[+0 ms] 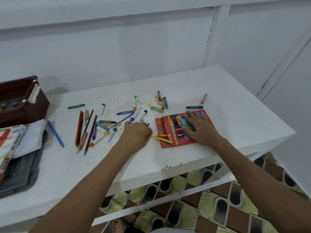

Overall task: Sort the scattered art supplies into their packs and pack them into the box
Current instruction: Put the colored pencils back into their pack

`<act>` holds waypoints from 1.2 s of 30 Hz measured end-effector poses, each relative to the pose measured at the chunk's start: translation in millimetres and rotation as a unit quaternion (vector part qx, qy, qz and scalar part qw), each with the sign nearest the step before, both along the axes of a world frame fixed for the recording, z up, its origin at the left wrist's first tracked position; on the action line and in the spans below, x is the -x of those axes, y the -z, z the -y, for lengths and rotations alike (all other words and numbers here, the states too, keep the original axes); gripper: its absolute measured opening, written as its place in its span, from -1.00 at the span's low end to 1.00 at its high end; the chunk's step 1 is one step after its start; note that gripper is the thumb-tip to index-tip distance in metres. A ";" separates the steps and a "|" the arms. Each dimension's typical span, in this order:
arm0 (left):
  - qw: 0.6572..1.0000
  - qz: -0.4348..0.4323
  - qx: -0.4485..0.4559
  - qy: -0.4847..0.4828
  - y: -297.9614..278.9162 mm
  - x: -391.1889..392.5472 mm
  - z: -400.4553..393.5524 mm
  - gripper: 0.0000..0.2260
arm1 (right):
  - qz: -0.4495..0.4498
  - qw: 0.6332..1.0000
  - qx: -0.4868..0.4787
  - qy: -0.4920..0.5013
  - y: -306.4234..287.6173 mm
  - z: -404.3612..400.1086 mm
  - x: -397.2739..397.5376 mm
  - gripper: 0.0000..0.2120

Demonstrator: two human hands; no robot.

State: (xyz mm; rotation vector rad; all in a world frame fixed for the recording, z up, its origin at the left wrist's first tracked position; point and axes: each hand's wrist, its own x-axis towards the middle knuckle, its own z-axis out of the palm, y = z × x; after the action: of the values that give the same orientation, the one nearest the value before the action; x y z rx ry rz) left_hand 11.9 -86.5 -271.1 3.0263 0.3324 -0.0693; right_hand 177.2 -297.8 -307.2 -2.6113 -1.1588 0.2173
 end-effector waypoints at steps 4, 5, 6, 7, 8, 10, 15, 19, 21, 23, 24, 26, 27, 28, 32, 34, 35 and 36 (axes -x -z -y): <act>0.999 -0.045 0.005 0.017 -7.5 -16.7 18.9 -0.80 | -0.002 1.000 0.006 0.001 -0.4 -1.0 0.6 -0.39; 0.998 -0.052 0.017 0.019 -7.6 -20.1 25.7 -0.79 | -0.004 1.000 0.006 0.001 -0.6 -1.2 0.7 -0.39; 0.998 -0.050 0.035 0.026 -5.9 -22.6 31.9 -0.79 | -0.005 1.000 0.005 0.001 -0.9 -1.3 0.5 -0.40; 0.997 -0.039 0.062 0.035 -1.4 -24.8 36.9 -0.80 | -0.007 1.000 0.005 0.000 -1.5 -1.1 0.5 -0.40; 0.994 -0.021 0.094 0.043 3.4 -26.0 41.0 -0.80 | -0.010 1.000 0.003 -0.001 -2.2 -1.1 0.2 -0.40; 0.988 0.018 0.148 0.038 10.0 -25.0 45.4 -0.81 | -0.019 1.000 -0.006 -0.001 -3.4 -0.6 -0.7 -0.40; 0.985 0.015 0.169 -0.014 4.5 -17.7 36.4 -0.69 | -0.027 1.000 -0.010 0.001 -3.0 0.0 -0.9 -0.40; 0.991 -0.012 0.136 -0.017 0.4 -15.9 29.1 -0.79 | -0.023 1.000 -0.005 0.001 -4.0 -0.3 0.0 -0.40; 0.990 -0.005 0.143 0.007 2.0 -16.0 33.6 -0.79 | -0.020 1.000 -0.001 -0.001 -3.8 -0.2 0.0 -0.40; 0.987 0.013 0.159 0.023 4.3 -17.4 39.1 -0.78 | -0.020 1.000 0.001 -0.002 -3.4 -0.3 -0.1 -0.40; 0.985 0.019 0.167 0.022 4.9 -18.5 41.8 -0.79 | -0.019 1.000 0.002 -0.003 -3.1 -0.3 -0.1 -0.40; 0.982 0.029 0.184 0.007 7.0 -20.7 44.5 -0.81 | -0.018 1.000 0.001 -0.003 -3.4 -0.3 -0.1 -0.40; 0.980 0.035 0.194 -0.006 6.8 -20.5 44.4 -0.81 | -0.019 1.000 0.002 -0.003 -3.7 -0.3 -0.3 -0.40; 0.978 0.034 0.207 -0.020 6.0 -19.3 42.7 -0.79 | -0.019 1.000 0.002 -0.003 -3.9 -0.3 -0.2 -0.40; 0.976 -0.005 0.217 -0.019 -1.8 -10.4 30.7 -0.73 | -0.016 1.000 0.005 -0.001 -3.4 -0.3 0.5 -0.40; 0.976 -0.017 0.216 -0.005 -3.1 -9.1 27.5 -0.76 | -0.017 1.000 0.005 -0.002 -2.9 -0.3 0.5 -0.39; 0.976 -0.017 0.216 -0.003 -2.6 -10.1 28.0 -0.76 | -0.017 1.000 0.005 -0.002 -3.0 -0.2 0.6 -0.39; 0.976 -0.017 0.218 -0.008 -1.1 -11.8 29.7 -0.77 | -0.018 1.000 0.006 -0.002 -3.1 -0.3 0.6 -0.39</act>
State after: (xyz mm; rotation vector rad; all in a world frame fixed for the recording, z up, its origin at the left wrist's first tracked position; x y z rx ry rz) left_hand 23.7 -116.3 -270.0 2.5898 0.2977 -0.1685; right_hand 176.6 -297.5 -304.1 -2.6057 -1.1538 0.2707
